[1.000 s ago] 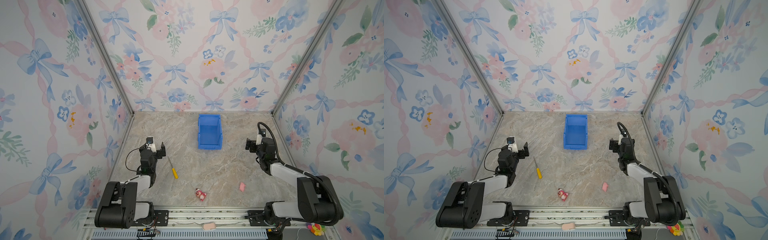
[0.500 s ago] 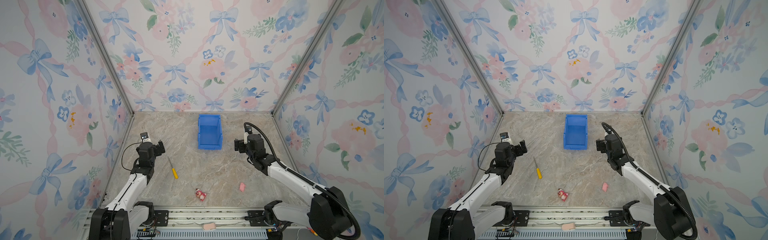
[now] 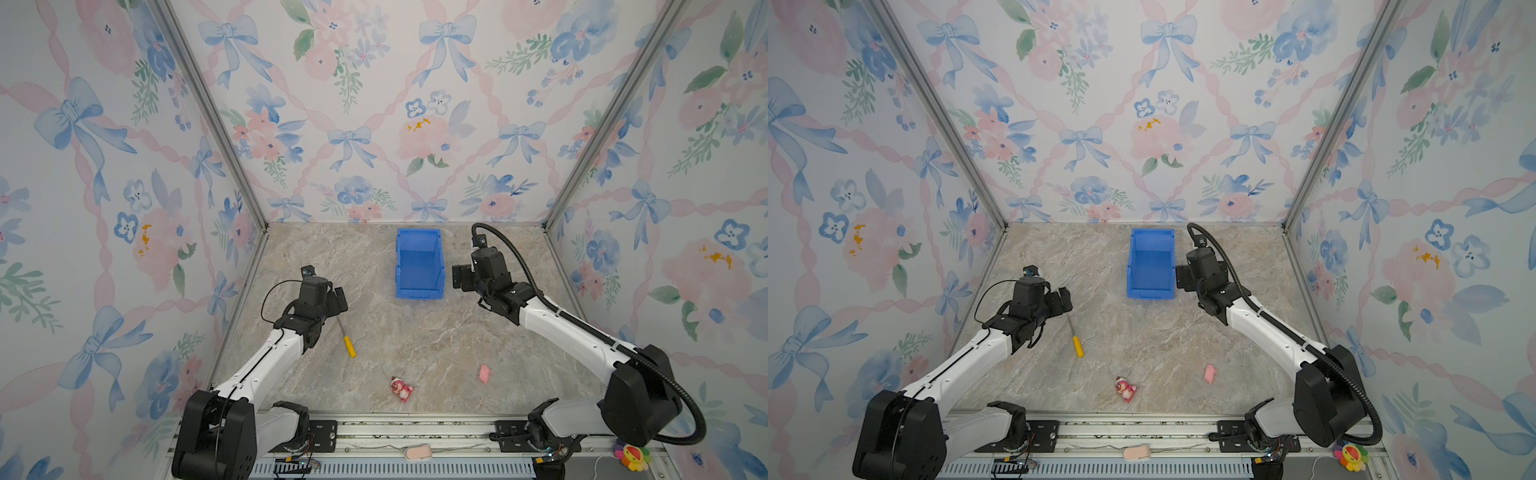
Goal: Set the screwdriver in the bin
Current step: 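Move the left gripper over the yellow-handled screwdriver while the right arm rises toward the bin, then lower the left gripper and close it on the yellow screwdriver handle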
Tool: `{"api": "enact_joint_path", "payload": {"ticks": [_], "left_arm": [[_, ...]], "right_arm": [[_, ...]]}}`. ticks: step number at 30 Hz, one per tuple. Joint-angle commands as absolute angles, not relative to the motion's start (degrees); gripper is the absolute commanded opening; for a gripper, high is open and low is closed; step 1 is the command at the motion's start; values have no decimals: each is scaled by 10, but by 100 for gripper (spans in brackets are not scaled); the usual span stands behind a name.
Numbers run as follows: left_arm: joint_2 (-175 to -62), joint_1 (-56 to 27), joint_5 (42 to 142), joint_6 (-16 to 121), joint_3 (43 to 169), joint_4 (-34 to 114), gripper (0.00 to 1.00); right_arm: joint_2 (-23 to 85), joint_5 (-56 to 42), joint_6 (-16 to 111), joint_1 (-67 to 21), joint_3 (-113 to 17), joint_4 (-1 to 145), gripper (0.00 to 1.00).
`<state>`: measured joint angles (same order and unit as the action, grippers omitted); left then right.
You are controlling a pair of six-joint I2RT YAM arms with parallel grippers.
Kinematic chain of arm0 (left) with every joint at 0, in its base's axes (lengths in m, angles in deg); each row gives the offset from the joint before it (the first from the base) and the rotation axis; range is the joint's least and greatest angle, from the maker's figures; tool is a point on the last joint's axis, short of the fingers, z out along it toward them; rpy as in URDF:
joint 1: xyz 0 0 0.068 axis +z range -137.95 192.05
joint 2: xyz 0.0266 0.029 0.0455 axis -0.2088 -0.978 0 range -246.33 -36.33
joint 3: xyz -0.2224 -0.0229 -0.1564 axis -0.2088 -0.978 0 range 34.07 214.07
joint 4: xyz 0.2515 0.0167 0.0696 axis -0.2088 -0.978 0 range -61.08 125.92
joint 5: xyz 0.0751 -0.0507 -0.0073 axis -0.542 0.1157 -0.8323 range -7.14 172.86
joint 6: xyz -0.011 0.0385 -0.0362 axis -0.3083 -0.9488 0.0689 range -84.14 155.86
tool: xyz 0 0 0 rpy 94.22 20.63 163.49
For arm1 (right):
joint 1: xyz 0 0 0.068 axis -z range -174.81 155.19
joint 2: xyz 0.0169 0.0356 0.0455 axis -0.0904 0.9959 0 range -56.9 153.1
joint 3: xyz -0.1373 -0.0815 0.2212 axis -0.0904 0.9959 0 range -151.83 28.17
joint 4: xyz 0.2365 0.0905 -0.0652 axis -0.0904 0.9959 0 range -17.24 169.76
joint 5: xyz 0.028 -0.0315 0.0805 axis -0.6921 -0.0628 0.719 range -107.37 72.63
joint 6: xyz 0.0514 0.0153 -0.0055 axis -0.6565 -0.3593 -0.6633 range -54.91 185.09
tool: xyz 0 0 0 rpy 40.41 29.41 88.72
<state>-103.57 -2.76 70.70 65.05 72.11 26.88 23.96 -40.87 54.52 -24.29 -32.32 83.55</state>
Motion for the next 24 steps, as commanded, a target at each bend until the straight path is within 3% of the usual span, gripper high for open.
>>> {"api": "enact_joint_path", "payload": {"ticks": [1, 17, 24], "left_arm": [[-1052, -62, 689, 700, 758, 197, 98], [-1140, -216, 646, 843, 815, 66, 98], [-1145, -232, 647, 890, 791, 49, 91]], "right_arm": [[233, -384, 535, -249, -339, 874, 97], [175, -322, 581, -249, -329, 938, 97], [156, -257, 602, -241, -308, 934, 97]]}}
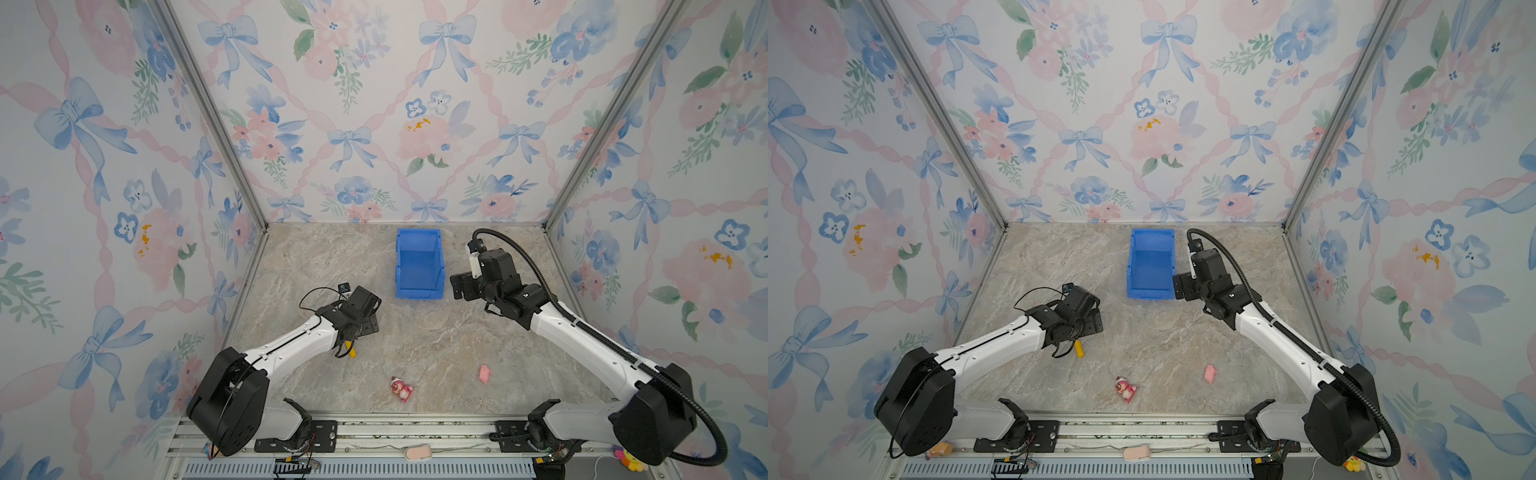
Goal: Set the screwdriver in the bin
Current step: 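Lower the left gripper and close it on the yellow screwdriver handle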
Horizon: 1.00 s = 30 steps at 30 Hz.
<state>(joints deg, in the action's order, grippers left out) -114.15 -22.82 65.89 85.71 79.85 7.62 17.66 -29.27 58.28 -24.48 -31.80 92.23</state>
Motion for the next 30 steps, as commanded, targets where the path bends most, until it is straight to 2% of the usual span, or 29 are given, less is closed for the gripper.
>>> {"api": "enact_joint_path", "payload": {"ticks": [1, 8, 13, 16, 30], "left_arm": [[-1152, -234, 652, 896, 791, 46, 89], [-1171, -243, 656, 910, 791, 34, 79], [-1182, -243, 659, 911, 791, 26, 78], [-1184, -243, 652, 914, 786, 26, 72], [-1210, -240, 656, 922, 767, 27, 56]], "right_arm": [[155, -255, 604, -242, -308, 937, 97], [146, -261, 636, -258, -300, 938, 97], [144, -262, 640, -258, -304, 945, 97], [144, -263, 639, -258, -301, 941, 97], [161, -271, 636, -252, -304, 939, 97]]}}
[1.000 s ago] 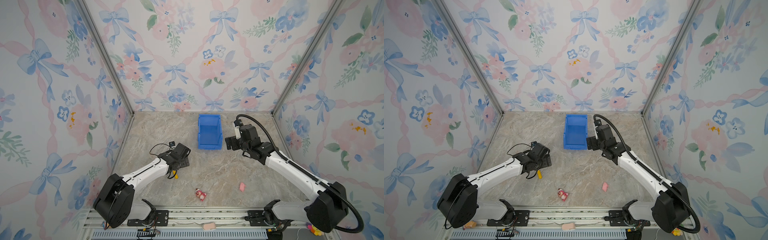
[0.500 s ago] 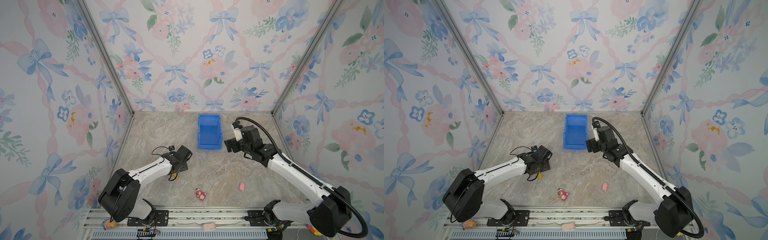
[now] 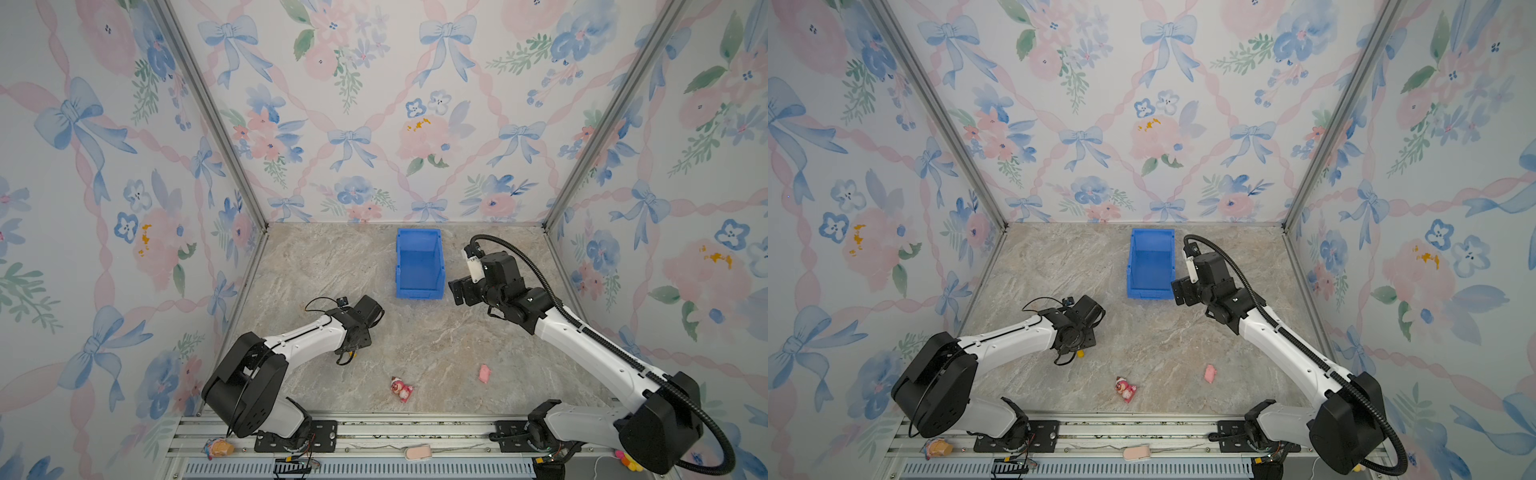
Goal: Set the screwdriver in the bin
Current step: 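Lower the left gripper and close it on the yellow screwdriver handle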
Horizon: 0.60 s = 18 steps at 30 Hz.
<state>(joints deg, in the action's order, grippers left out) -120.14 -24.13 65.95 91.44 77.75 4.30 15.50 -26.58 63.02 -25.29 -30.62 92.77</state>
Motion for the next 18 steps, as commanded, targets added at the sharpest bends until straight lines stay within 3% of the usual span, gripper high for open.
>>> {"api": "enact_joint_path", "payload": {"ticks": [1, 18], "left_arm": [[-1212, -240, 656, 923, 767, 27, 55], [-1234, -244, 657, 940, 744, 30, 24]], "right_arm": [[160, -273, 636, -251, -304, 939, 97], [143, -285, 640, -248, -297, 939, 97]]}}
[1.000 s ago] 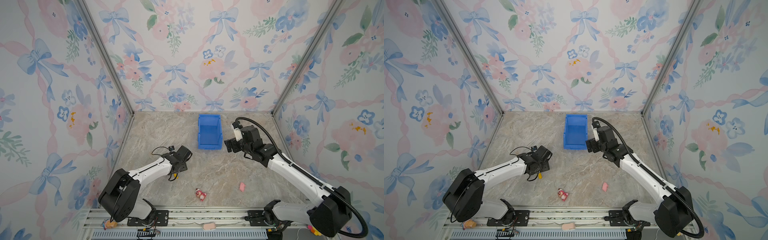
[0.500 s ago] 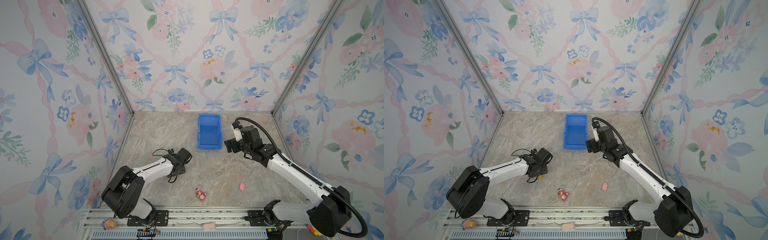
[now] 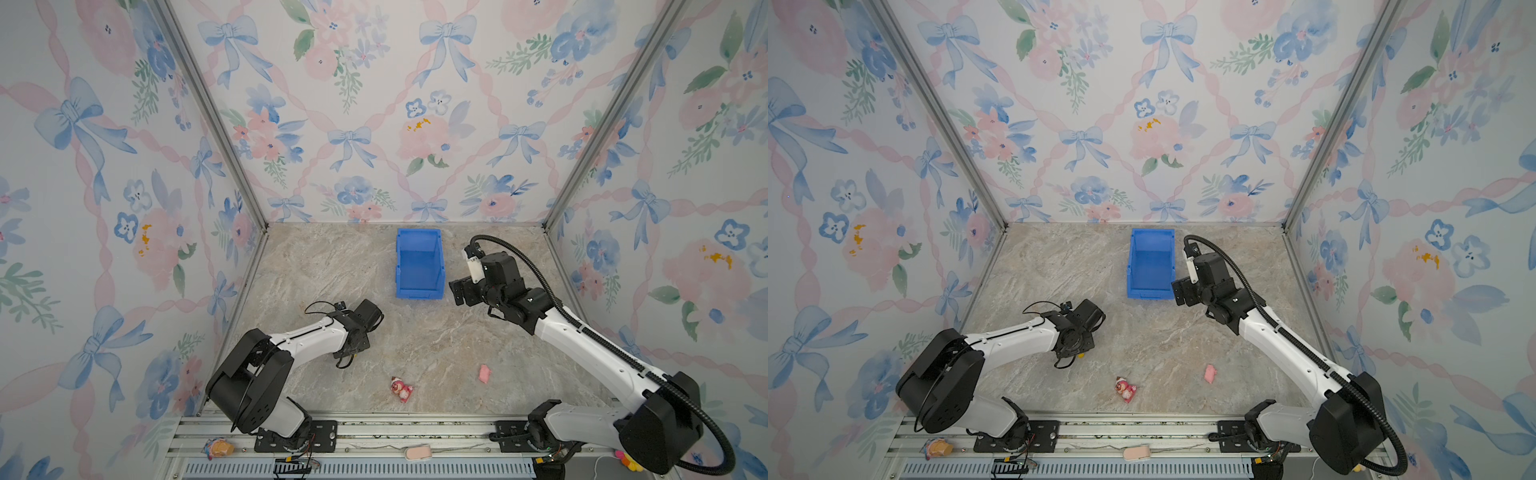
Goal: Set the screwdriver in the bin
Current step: 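Lower the left gripper and close it on the yellow screwdriver handle, then lift the screwdriver with the left gripper and carry it over the blue bin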
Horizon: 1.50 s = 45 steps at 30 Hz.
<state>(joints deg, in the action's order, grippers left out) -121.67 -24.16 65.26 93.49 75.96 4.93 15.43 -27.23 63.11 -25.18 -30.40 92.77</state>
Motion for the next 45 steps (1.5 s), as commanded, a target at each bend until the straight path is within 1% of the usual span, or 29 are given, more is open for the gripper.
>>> {"api": "enact_joint_path", "payload": {"ticks": [1, 7, 10, 12, 19, 28, 35, 45], "left_arm": [[-1234, -245, 656, 940, 747, 30, 22], [-1240, -252, 652, 929, 758, 31, 11], [-1243, -258, 648, 926, 779, 32, 3], [-1244, -260, 646, 923, 784, 34, 0], [-1244, -263, 651, 897, 817, 38, 0], [-1278, -263, 671, 833, 916, 42, 0], [-1340, -260, 690, 779, 1033, 42, 0], [-1443, -257, 746, 728, 1230, 41, 0]], "right_arm": [[142, -286, 640, -247, -297, 939, 97], [138, -288, 639, -247, -296, 945, 97], [139, -290, 638, -247, -300, 951, 97], [142, -292, 638, -247, -303, 955, 97], [156, -291, 632, -243, -315, 968, 97], [163, -279, 618, -223, -318, 984, 97], [176, -279, 621, -214, -343, 997, 97], [182, -266, 605, -158, -365, 1004, 97]]}}
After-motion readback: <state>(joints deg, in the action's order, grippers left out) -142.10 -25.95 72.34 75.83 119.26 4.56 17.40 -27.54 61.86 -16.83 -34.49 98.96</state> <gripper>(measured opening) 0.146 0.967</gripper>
